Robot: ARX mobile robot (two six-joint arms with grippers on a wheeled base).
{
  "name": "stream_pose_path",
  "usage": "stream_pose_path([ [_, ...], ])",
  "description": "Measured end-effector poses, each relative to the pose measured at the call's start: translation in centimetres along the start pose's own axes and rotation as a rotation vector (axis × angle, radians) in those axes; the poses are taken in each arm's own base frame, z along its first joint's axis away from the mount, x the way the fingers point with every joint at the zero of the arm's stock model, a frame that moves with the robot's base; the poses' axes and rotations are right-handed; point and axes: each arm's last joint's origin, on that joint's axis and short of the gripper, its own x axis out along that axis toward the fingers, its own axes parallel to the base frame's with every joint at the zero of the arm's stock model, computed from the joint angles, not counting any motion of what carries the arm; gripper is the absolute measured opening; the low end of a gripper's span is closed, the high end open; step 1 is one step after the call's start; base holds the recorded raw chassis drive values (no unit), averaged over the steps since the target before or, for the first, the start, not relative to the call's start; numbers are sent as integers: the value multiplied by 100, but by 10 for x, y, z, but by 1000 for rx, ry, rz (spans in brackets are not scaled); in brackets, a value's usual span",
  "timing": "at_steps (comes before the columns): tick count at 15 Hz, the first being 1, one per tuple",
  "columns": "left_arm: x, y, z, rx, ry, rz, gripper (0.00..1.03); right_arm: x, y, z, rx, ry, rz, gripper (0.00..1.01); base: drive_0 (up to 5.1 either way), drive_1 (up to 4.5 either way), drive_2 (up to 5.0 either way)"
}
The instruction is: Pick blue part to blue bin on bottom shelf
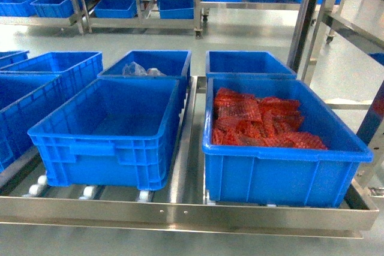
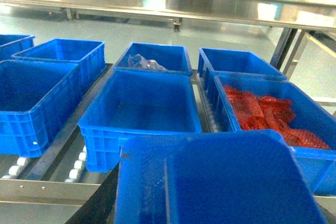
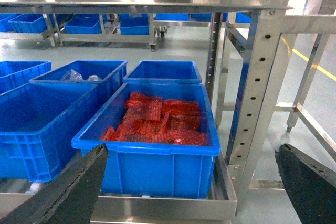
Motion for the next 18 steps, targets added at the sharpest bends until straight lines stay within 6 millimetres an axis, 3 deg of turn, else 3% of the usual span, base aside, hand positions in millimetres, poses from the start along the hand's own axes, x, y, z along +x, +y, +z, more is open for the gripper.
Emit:
stream_pose_path([
  [18, 0, 0, 0, 0, -1, -1, 43, 0, 0, 0, 0, 0, 0, 98, 0, 0, 0],
])
